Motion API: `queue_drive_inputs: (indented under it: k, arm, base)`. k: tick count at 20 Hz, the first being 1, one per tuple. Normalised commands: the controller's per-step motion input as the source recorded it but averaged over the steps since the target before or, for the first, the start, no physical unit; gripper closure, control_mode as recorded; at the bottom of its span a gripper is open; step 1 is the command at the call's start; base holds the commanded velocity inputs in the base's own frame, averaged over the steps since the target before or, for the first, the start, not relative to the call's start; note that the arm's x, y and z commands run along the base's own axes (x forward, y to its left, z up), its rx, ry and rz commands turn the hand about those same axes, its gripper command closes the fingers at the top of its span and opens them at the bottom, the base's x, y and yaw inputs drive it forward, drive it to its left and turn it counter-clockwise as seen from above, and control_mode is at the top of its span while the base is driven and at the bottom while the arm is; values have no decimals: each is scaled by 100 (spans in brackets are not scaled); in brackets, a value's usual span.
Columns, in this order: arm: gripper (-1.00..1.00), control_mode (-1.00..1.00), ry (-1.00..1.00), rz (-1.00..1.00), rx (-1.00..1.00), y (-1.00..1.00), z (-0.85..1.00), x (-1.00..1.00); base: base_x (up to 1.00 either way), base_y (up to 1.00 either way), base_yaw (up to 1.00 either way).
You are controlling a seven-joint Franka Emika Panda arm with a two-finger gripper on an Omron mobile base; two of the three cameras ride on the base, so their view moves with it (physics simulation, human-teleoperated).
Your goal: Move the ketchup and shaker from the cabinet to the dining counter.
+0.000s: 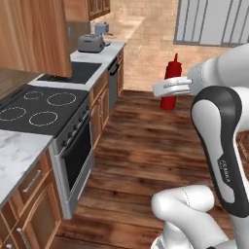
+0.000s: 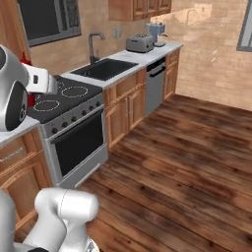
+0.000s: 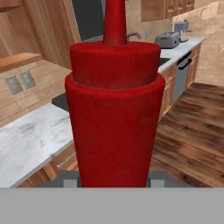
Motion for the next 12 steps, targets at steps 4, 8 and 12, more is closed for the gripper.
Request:
queue_drive_inputs:
  k: [4, 8, 12]
  arm:
    - [100, 100, 0, 0, 0, 0, 0, 0]
    - [100, 100, 0, 0, 0, 0, 0, 0]
    - [100, 100, 0, 0, 0, 0, 0, 0]
  base:
    - [-66, 4, -23]
    - [-43, -13, -15]
    - [-43, -40, -22]
